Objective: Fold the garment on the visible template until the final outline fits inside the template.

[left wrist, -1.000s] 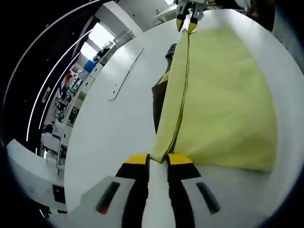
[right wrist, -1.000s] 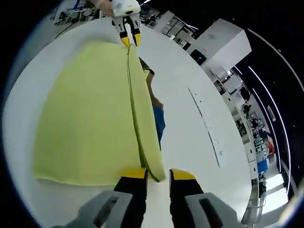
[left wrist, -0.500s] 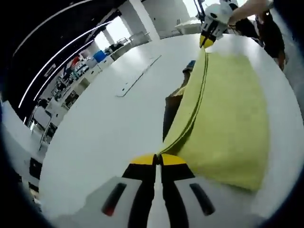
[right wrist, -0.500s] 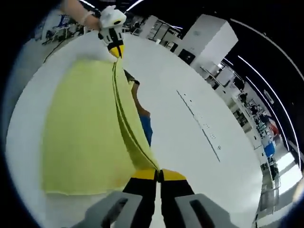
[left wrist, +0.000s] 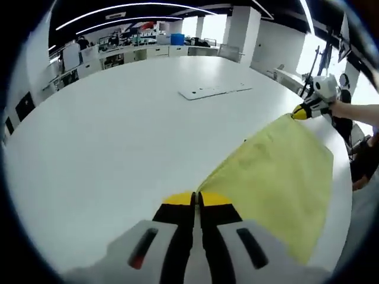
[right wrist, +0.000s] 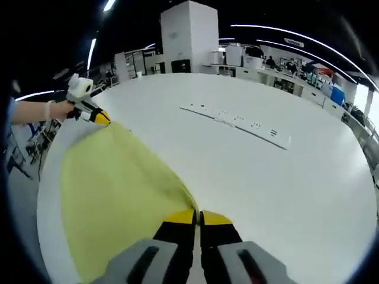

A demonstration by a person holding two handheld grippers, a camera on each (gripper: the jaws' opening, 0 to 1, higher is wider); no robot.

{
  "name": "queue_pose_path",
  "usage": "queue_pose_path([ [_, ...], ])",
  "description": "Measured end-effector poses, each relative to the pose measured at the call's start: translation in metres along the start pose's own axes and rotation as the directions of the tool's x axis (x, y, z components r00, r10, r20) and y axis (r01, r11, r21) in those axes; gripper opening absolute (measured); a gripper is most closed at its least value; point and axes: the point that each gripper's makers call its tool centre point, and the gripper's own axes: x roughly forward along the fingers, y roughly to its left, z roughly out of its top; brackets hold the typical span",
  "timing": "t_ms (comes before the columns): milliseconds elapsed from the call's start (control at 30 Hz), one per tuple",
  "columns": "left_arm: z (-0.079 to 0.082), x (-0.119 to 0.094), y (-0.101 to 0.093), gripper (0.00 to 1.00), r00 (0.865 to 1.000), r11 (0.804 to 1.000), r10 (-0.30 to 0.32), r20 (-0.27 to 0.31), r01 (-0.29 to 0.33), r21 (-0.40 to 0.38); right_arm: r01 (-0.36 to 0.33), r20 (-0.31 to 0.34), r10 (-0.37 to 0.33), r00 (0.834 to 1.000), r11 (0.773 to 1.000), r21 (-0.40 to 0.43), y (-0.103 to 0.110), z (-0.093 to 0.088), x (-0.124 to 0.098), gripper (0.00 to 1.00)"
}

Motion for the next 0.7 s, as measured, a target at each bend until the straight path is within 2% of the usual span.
queue_pose_path([
  [133, -0.002, 0.001, -0.001, 0.00, 1.000, 1.000, 0.000, -0.004, 0.000, 0.004, -0.007, 0.005, 0.007, 1.000, 1.000, 0.023, 0.001, 0.000, 0.000, 0.00],
  [233, -0.001, 0.000, -0.003, 0.00, 1.000, 1.000, -0.012, 0.013, 0.011, 0.029, -0.011, 0.018, 0.011, 1.000, 1.000, 0.000, 0.003, -0.001, -0.002, 0.02],
  [267, 0.000, -0.001, -0.003, 0.01, 1.000, 0.999, -0.016, 0.026, 0.015, 0.028, -0.008, 0.023, 0.008, 1.000, 1.000, -0.006, 0.002, -0.001, -0.003, 0.05],
  [333, 0.002, -0.003, -0.004, 0.02, 0.999, 1.000, -0.023, 0.038, 0.022, 0.011, -0.002, 0.047, 0.002, 0.999, 1.000, 0.008, 0.001, 0.000, -0.006, 0.18],
  [400, 0.003, -0.006, -0.008, 0.10, 0.998, 0.999, -0.045, 0.052, 0.046, -0.015, -0.015, 0.076, 0.011, 0.997, 0.999, 0.045, 0.004, 0.002, -0.010, 0.28],
  [500, 0.001, -0.009, -0.011, 0.24, 0.997, 0.998, -0.054, 0.063, 0.055, -0.013, -0.024, 0.111, 0.018, 0.994, 0.998, 0.052, 0.007, 0.004, -0.015, 0.38],
  [700, 0.007, -0.019, -0.023, 0.53, 0.983, 0.992, -0.105, 0.149, 0.114, -0.057, -0.071, 0.181, 0.058, 0.982, 0.996, 0.062, 0.021, 0.008, -0.023, 0.68],
])
